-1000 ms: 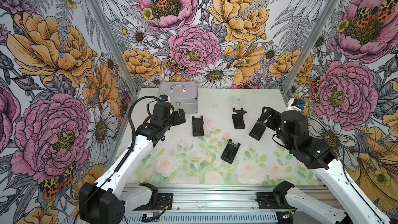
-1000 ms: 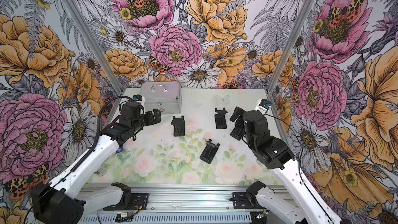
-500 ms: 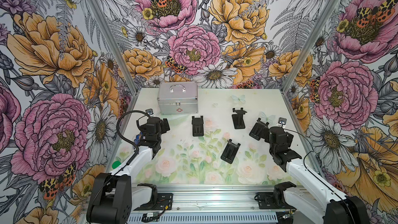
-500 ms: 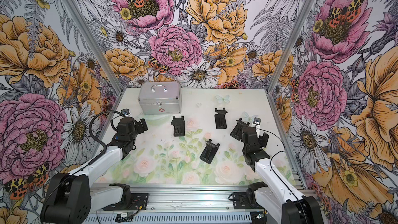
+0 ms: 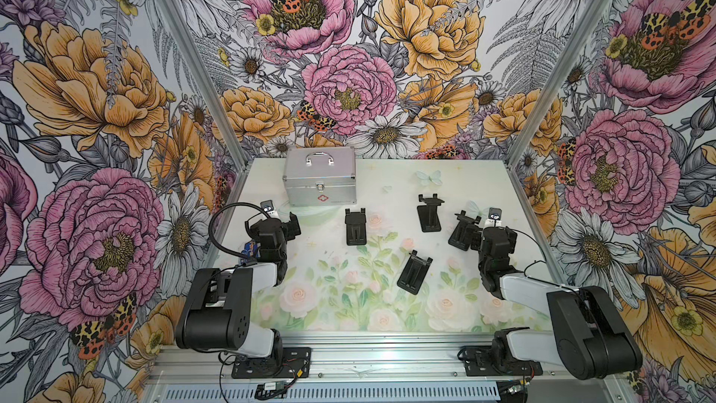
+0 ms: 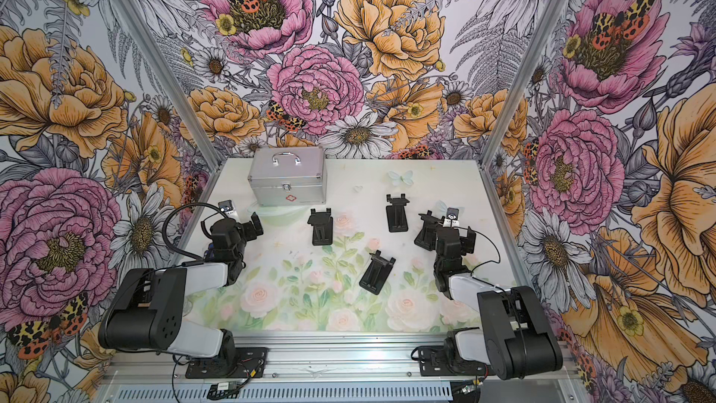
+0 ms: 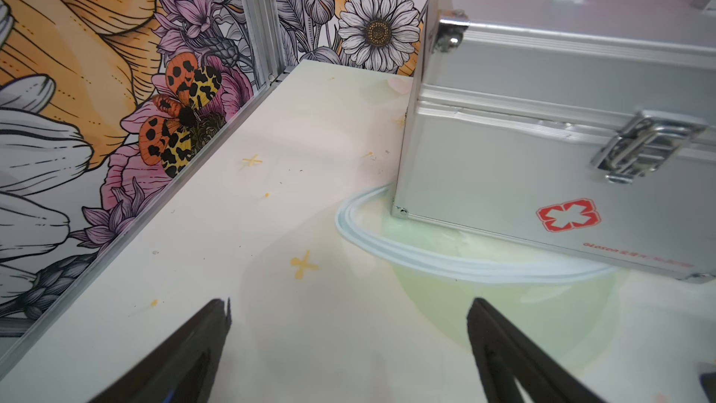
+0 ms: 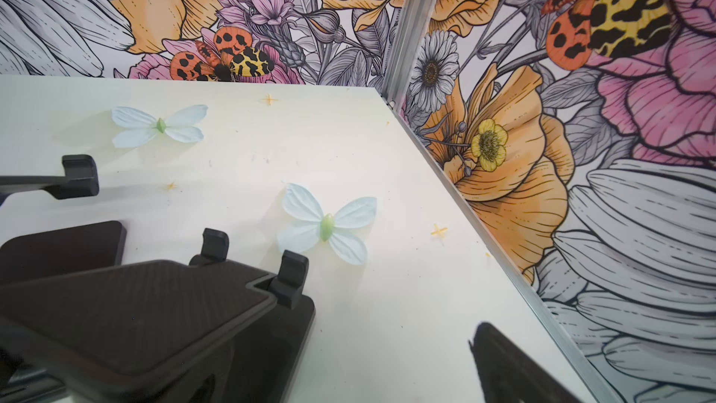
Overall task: Open the phone stand
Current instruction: Reset both arms
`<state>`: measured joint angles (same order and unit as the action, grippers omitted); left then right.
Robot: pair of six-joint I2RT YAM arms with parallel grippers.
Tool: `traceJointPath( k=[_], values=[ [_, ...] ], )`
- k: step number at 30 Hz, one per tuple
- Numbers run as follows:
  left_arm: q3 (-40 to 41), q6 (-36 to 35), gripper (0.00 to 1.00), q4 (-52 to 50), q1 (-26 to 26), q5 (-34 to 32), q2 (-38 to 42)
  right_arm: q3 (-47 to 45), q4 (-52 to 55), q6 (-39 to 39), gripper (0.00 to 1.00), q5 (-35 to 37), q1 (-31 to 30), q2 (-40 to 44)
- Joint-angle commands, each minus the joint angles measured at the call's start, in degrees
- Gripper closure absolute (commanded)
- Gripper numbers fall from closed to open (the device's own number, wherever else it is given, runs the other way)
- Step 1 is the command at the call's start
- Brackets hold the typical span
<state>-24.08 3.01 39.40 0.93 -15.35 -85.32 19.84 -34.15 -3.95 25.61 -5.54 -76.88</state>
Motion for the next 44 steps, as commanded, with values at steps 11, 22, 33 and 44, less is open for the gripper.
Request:
traceJointPath(
  k=[11,22,33,44],
  values=[
    [1.8,-2.4,0.01,9.7,-0.1,2.8,-1.6,1.5,-17.5,-2.1,0.01,-13.9,6.3,-11.0],
    [1.8,-2.4,0.01,9.7,-0.2,2.9,-1.6,1.6,-15.8,-3.2,0.01,-11.6,5.8,-10.3],
    [1.8,-2.4,0.01,9.7,-0.2,3.0,-1.7,2.1,-15.1,-3.0,0.01,-11.7,5.7,-10.6],
    [1.9,-2.4,0.01,9.9,-0.3,3.0,-1.6,1.7,-15.4,-3.0,0.01,-11.8,5.8,-10.3]
  ],
)
